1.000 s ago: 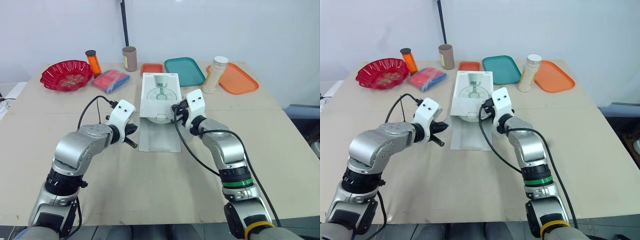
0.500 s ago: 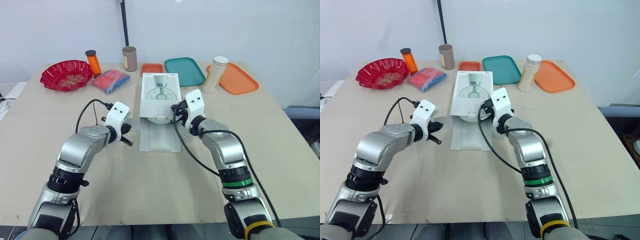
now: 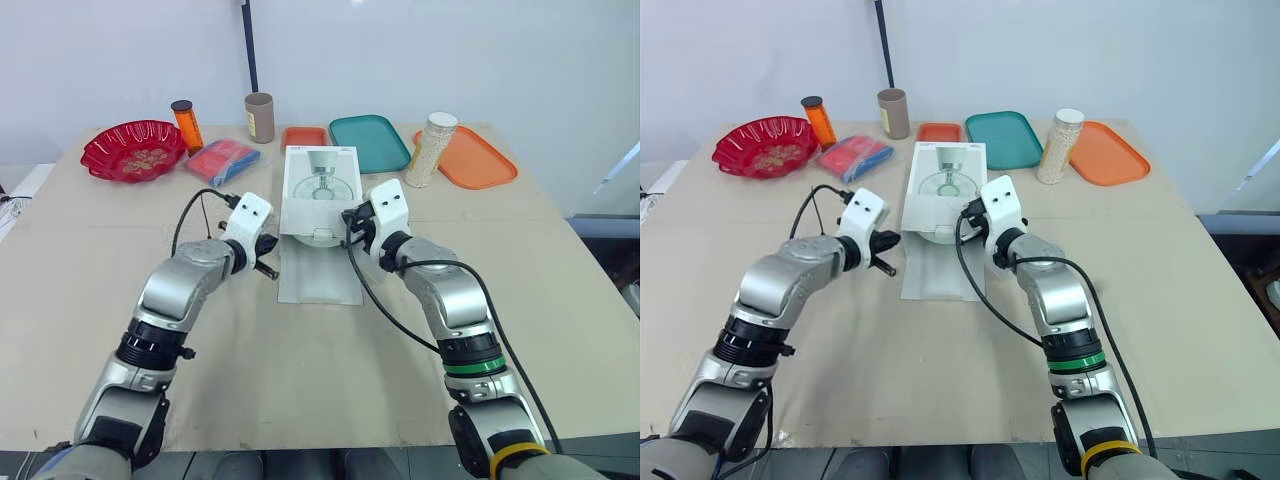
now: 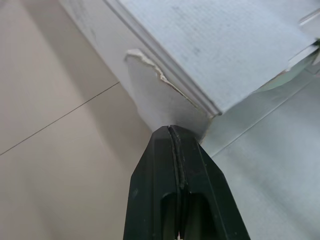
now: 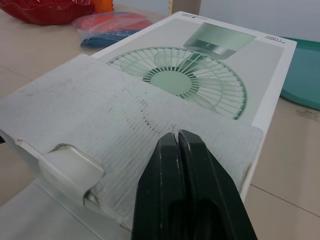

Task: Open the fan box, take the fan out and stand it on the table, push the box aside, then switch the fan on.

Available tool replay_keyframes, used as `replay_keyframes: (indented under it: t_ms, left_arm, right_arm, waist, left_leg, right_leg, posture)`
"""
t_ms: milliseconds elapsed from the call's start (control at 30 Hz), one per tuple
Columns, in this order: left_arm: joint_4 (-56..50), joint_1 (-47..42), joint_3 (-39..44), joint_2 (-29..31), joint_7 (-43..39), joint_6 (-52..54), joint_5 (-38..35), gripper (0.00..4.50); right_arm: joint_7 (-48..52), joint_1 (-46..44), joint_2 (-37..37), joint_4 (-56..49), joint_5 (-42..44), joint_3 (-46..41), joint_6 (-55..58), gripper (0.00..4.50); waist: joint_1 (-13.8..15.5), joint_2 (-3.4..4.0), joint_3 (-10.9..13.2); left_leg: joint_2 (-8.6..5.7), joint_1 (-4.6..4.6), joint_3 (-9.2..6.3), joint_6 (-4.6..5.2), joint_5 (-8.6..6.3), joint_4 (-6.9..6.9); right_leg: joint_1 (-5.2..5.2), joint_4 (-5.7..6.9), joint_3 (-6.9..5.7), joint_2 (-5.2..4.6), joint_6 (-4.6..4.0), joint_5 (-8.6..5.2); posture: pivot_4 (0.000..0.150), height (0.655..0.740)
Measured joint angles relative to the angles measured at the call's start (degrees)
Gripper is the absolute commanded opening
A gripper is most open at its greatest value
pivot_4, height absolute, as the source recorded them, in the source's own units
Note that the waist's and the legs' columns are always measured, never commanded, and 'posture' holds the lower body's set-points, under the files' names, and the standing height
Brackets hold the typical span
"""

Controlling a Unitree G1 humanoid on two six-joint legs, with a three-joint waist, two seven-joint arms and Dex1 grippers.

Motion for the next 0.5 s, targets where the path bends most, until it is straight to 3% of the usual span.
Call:
replay_keyframes:
  t_ms: [267, 500]
  left_arm:
    - [2.34, -0.33, 0.25, -0.85, -0.89, -1.82, 1.52, 0.00]
    - [-6.66, 4.54, 6.44, -0.48, -0.79, 7.54, -2.99, 0.00]
  right_arm:
    - [-0.06, 0.18, 0.42, -0.35, -0.53, 0.03, 0.09, 0.07]
    - [-0.11, 0.40, 1.10, -0.94, -0.64, 0.06, 0.30, 0.07]
  waist:
    - [0.03, -0.03, -0.02]
    - [-0.14, -0.03, -0.02]
  left_leg:
    - [-0.01, 0.00, 0.00, 0.00, 0.00, 0.01]
    - [0.03, -0.01, 0.00, 0.01, -0.01, -0.04]
  right_leg:
    - [0.01, 0.00, -0.01, -0.01, 0.00, 0.00]
    - [-0.02, -0.01, 0.00, 0.00, 0.00, 0.00]
  posture:
    - [0.150, 0.7400]
    - [0.150, 0.7400]
